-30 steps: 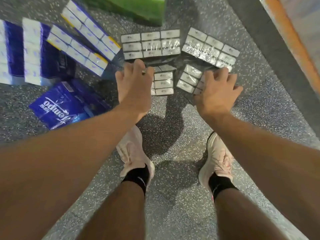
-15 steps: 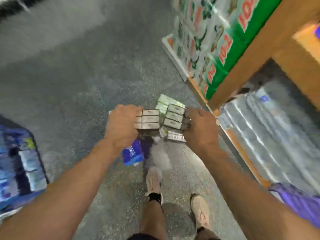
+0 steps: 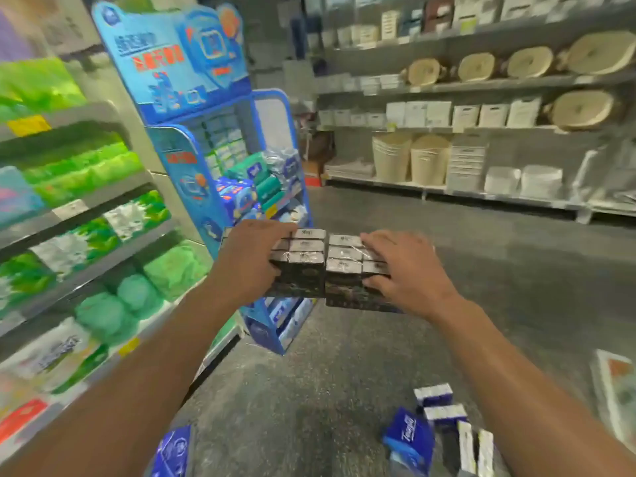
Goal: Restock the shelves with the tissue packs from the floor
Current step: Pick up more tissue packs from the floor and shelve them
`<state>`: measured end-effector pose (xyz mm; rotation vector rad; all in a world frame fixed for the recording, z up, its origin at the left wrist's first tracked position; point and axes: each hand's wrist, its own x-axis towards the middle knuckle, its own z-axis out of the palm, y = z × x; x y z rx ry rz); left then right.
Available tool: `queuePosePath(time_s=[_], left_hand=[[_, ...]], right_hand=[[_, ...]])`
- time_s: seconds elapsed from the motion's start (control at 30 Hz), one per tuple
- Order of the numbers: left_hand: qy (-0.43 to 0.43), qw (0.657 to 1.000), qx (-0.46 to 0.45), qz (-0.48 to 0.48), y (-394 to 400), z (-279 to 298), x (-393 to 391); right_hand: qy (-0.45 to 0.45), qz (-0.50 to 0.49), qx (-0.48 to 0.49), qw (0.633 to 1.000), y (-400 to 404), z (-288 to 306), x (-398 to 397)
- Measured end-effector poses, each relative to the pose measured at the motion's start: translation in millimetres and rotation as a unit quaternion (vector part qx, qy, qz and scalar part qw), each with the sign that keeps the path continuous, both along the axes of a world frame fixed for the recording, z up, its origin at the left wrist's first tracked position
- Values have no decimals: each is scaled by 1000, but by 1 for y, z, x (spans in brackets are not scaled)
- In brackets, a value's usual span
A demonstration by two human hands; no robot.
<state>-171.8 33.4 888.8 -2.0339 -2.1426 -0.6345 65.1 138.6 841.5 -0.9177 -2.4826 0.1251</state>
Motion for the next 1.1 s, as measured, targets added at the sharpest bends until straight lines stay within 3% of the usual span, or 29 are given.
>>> queuePosePath(time_s=[0.27, 0.53, 0.67, 0.8, 1.1], left_hand=[[60, 971, 48, 227, -223, 79, -203], [130, 906, 119, 384, -362, 123, -350], [197, 883, 156, 396, -362, 144, -413], [208, 868, 200, 405, -333, 162, -469], [243, 836, 216, 442, -220, 241, -623]], right_hand=[[79, 236, 96, 964, -115, 82, -279], [199, 319, 188, 907, -230, 135, -499], [243, 316, 214, 892, -230, 155, -567], [272, 301, 246, 880, -202, 179, -633], [329, 314, 285, 843, -81, 262, -809]])
